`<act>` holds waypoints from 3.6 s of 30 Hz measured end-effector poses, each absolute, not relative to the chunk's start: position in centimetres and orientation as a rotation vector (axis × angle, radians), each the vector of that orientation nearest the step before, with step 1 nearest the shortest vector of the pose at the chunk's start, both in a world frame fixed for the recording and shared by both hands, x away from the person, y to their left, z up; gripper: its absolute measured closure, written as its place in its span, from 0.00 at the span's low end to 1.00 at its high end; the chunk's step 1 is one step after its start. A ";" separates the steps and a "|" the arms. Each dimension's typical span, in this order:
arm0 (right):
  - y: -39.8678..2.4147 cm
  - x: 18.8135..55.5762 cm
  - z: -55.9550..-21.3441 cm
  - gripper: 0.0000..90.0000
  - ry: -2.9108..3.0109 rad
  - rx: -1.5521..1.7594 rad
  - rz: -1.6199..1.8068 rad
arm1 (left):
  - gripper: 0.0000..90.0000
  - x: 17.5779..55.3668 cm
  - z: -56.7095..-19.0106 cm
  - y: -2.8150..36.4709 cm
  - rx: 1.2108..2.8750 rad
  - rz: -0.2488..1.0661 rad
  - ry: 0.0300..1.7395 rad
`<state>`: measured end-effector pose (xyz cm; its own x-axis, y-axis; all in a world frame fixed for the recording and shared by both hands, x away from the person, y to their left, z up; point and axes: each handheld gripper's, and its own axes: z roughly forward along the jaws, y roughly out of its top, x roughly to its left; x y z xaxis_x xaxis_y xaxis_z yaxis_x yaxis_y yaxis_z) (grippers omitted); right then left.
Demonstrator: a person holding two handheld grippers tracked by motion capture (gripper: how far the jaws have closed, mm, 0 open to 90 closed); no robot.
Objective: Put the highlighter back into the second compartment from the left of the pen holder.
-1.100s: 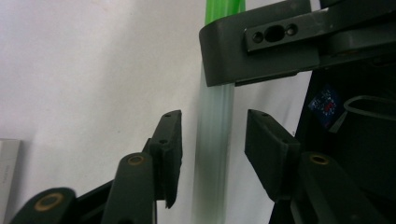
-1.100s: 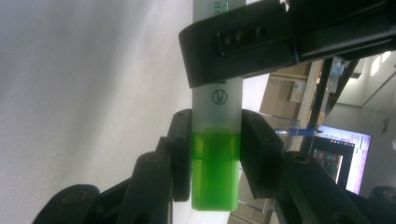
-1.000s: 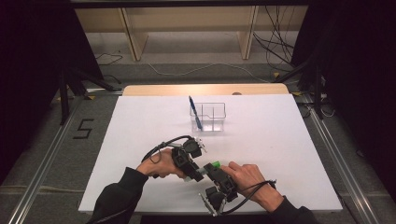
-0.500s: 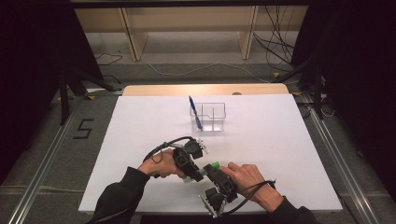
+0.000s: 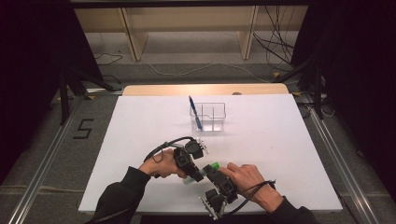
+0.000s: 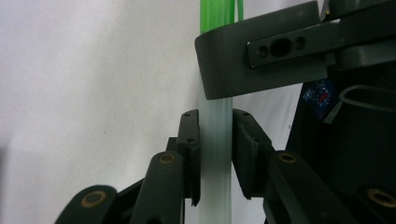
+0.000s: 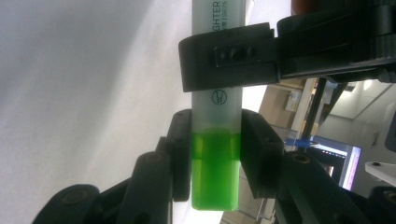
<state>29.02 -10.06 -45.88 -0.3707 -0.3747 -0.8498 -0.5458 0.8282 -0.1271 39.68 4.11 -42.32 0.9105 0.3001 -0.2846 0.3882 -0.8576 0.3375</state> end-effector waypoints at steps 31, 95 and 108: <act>-14.7 32.1 -41.8 0.35 2.283 0.284 0.875 | 0.85 41.7 -40.0 7.4 2.299 0.044 0.828; -19.6 33.6 -42.6 0.23 2.381 0.900 1.441 | 0.85 50.9 -38.0 3.3 1.727 0.380 1.097; -19.6 33.7 -42.8 0.23 2.390 0.886 1.427 | 0.85 52.3 -38.8 2.4 1.704 0.404 1.126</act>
